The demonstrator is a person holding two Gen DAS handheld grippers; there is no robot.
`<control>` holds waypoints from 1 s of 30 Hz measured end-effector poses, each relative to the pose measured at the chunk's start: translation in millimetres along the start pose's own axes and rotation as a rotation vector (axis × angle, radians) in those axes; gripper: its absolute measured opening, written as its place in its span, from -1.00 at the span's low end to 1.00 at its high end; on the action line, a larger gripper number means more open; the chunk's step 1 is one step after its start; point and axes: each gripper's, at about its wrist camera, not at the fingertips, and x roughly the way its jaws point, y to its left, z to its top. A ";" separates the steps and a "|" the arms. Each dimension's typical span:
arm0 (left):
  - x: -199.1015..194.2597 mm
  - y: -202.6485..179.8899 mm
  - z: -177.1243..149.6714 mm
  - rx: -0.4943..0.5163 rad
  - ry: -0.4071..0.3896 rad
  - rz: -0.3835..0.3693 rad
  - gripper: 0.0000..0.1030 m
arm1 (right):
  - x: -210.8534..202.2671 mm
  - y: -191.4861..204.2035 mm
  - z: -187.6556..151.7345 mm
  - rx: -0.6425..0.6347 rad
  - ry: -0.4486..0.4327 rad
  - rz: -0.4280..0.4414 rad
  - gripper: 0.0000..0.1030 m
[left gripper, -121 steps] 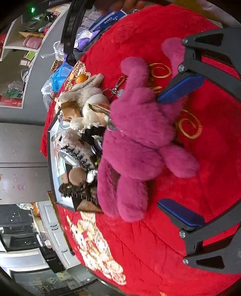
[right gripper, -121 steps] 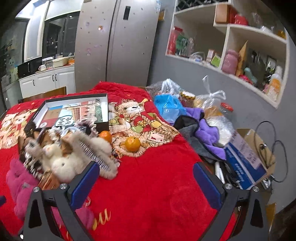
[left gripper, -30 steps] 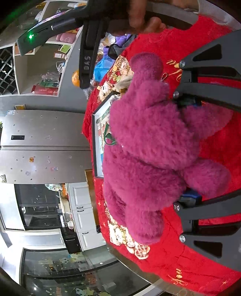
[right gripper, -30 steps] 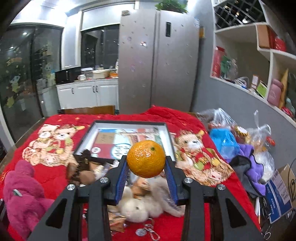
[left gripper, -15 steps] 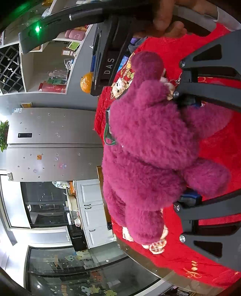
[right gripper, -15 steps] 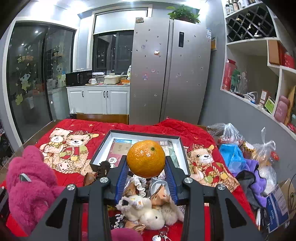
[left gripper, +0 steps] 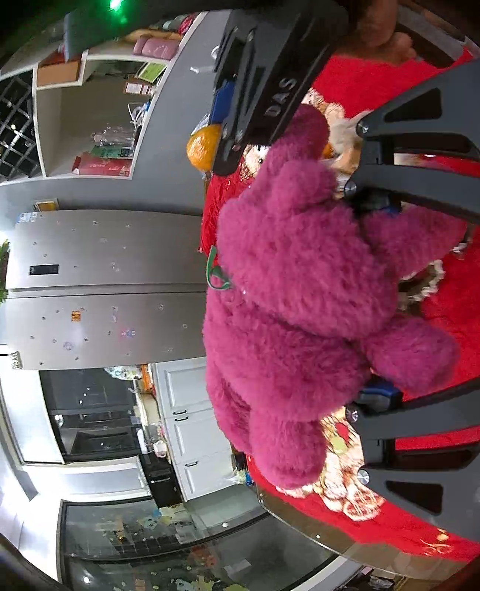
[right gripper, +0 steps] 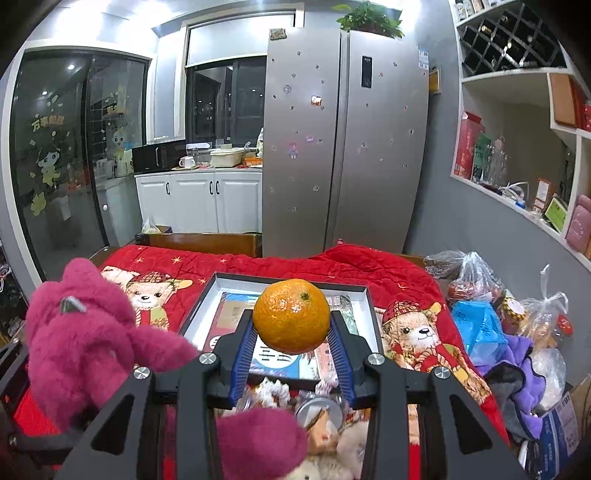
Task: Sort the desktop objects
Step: 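Carry the mandarin with the right tool while the left tool carries the plush toward the picture box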
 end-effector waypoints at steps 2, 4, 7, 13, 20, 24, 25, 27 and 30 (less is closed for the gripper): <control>25.9 -1.3 13.3 0.008 0.020 0.003 0.22 | 14.2 -6.0 5.5 0.002 0.011 -0.001 -0.23; 49.4 -2.6 23.1 0.014 0.035 0.008 0.22 | 33.2 -13.5 10.9 0.000 0.026 -0.006 -0.23; 91.7 -3.7 37.2 0.003 0.069 -0.001 0.22 | 65.6 -25.4 17.5 -0.001 0.061 0.001 -0.23; 171.0 -11.5 45.1 0.009 0.113 0.042 0.22 | 134.4 -50.6 18.2 0.033 0.155 0.033 -0.23; 230.5 -16.2 19.5 0.018 0.205 0.002 0.22 | 196.1 -57.3 -3.1 0.033 0.284 0.059 -0.23; 240.8 -8.1 14.1 0.030 0.231 -0.033 0.22 | 208.5 -59.3 -6.6 0.065 0.327 0.100 -0.23; 242.1 -3.9 12.4 0.004 0.237 -0.053 0.22 | 211.4 -56.9 -7.9 0.053 0.344 0.093 -0.23; 241.7 -0.3 8.4 -0.006 0.244 -0.054 0.22 | 215.3 -53.7 -10.5 0.051 0.362 0.097 -0.23; 242.7 1.5 6.1 0.005 0.256 -0.054 0.22 | 217.8 -48.9 -12.2 0.039 0.373 0.117 -0.23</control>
